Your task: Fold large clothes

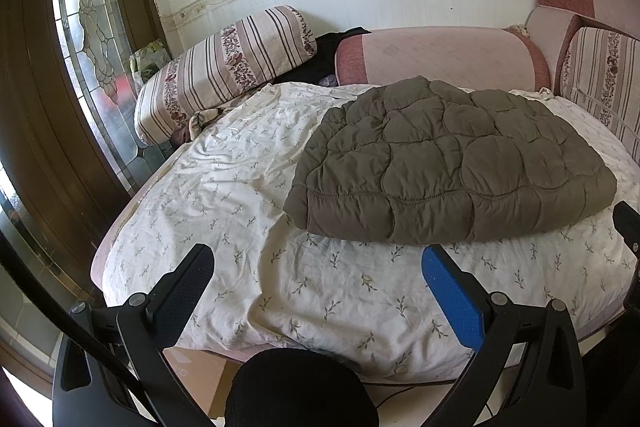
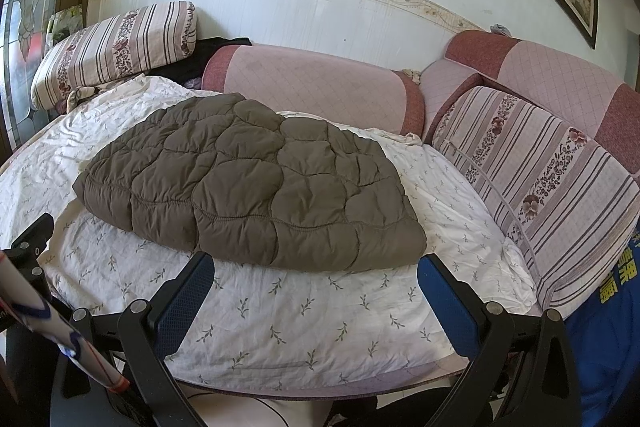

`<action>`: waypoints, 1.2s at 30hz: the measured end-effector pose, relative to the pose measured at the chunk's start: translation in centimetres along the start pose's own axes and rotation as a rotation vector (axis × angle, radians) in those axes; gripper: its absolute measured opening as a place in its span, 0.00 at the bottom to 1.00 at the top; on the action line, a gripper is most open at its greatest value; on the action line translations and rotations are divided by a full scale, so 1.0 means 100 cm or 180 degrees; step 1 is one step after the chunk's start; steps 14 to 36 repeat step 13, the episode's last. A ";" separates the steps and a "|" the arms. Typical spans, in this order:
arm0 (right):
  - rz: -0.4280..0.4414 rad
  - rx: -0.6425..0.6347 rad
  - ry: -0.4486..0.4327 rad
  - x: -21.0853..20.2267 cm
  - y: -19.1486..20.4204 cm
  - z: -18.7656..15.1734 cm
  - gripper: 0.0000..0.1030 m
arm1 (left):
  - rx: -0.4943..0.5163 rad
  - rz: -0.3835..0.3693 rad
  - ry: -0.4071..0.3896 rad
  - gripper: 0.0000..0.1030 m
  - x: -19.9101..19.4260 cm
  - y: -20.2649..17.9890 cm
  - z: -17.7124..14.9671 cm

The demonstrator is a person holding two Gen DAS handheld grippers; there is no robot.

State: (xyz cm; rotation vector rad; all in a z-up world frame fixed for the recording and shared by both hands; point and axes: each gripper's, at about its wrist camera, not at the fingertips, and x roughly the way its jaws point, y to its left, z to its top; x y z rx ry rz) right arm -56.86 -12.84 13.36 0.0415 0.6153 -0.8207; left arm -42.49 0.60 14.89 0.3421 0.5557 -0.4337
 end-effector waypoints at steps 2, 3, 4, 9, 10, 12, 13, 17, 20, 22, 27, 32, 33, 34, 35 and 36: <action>-0.0001 0.0001 0.0005 0.000 0.000 0.000 1.00 | 0.0009 0.0004 -0.0002 1.00 0.000 0.000 0.000; 0.0000 0.0004 0.0000 0.000 0.000 0.000 1.00 | 0.0012 -0.0007 0.0001 1.00 0.001 0.001 0.000; 0.0001 0.0004 0.0001 0.000 0.000 0.000 1.00 | 0.0005 -0.0028 0.0006 1.00 0.000 0.001 0.001; 0.0004 0.0001 -0.0002 0.001 -0.001 0.000 1.00 | -0.0020 -0.0268 0.0119 1.00 0.004 0.007 0.001; 0.0008 -0.0001 -0.0003 0.000 -0.001 0.000 1.00 | -0.0047 -0.0330 0.0120 1.00 0.004 0.009 0.000; 0.0019 -0.0006 -0.0004 0.001 -0.001 0.000 1.00 | -0.0095 -0.0396 0.0109 1.00 0.004 0.016 0.000; 0.0019 -0.0007 -0.0007 0.001 -0.001 0.000 1.00 | -0.0087 -0.0398 0.0108 1.00 0.004 0.015 0.000; 0.0019 -0.0007 -0.0007 0.001 -0.001 0.000 1.00 | -0.0087 -0.0398 0.0108 1.00 0.004 0.015 0.000; 0.0019 -0.0007 -0.0007 0.001 -0.001 0.000 1.00 | -0.0087 -0.0398 0.0108 1.00 0.004 0.015 0.000; 0.0019 -0.0007 -0.0007 0.001 -0.001 0.000 1.00 | -0.0087 -0.0398 0.0108 1.00 0.004 0.015 0.000; 0.0019 -0.0007 -0.0007 0.001 -0.001 0.000 1.00 | -0.0087 -0.0398 0.0108 1.00 0.004 0.015 0.000; 0.0019 -0.0007 -0.0007 0.001 -0.001 0.000 1.00 | -0.0087 -0.0398 0.0108 1.00 0.004 0.015 0.000; 0.0019 -0.0007 -0.0007 0.001 -0.001 0.000 1.00 | -0.0087 -0.0398 0.0108 1.00 0.004 0.015 0.000; 0.0019 -0.0007 -0.0007 0.001 -0.001 0.000 1.00 | -0.0087 -0.0398 0.0108 1.00 0.004 0.015 0.000; 0.0019 -0.0007 -0.0007 0.001 -0.001 0.000 1.00 | -0.0087 -0.0398 0.0108 1.00 0.004 0.015 0.000; 0.0019 -0.0007 -0.0007 0.001 -0.001 0.000 1.00 | -0.0087 -0.0398 0.0108 1.00 0.004 0.015 0.000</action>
